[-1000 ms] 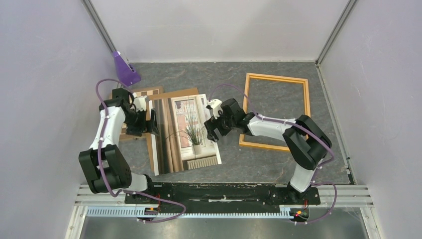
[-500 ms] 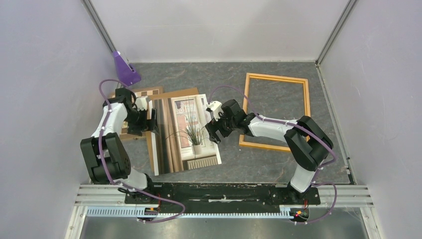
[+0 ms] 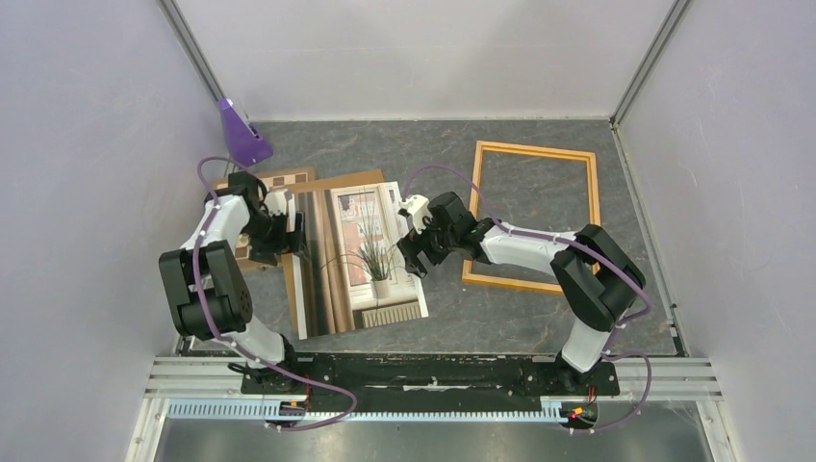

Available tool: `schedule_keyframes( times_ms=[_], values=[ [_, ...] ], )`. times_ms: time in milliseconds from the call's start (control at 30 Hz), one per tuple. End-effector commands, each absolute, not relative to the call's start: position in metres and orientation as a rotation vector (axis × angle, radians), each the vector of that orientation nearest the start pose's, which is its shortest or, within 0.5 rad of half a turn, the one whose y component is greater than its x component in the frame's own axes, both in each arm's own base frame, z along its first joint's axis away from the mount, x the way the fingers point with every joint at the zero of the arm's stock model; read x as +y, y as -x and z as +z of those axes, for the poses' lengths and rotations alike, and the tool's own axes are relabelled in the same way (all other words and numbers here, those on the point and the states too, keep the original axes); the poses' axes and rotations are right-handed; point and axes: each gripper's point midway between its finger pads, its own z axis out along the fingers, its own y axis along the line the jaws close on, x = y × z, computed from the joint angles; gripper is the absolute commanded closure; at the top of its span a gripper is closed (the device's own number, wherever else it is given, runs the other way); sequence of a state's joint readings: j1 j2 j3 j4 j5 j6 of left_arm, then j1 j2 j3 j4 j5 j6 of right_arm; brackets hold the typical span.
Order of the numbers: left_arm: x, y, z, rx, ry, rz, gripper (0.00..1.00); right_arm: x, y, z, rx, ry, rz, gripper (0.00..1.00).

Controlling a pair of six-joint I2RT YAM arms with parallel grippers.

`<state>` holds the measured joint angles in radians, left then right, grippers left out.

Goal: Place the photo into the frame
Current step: Adjust the photo frame item at the center of the board.

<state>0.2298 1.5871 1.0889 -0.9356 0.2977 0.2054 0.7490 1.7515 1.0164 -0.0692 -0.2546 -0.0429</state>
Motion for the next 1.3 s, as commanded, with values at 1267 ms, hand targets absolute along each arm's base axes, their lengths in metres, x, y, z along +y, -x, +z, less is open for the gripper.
schedule_keyframes(
  times_ms=[1267],
  values=[
    [-0.030, -0.317, 0.074, 2.802, 0.033, -0.510, 0.01, 0.299, -0.331, 0.029, 2.311, 0.845, 0.631, 0.05]
  ],
)
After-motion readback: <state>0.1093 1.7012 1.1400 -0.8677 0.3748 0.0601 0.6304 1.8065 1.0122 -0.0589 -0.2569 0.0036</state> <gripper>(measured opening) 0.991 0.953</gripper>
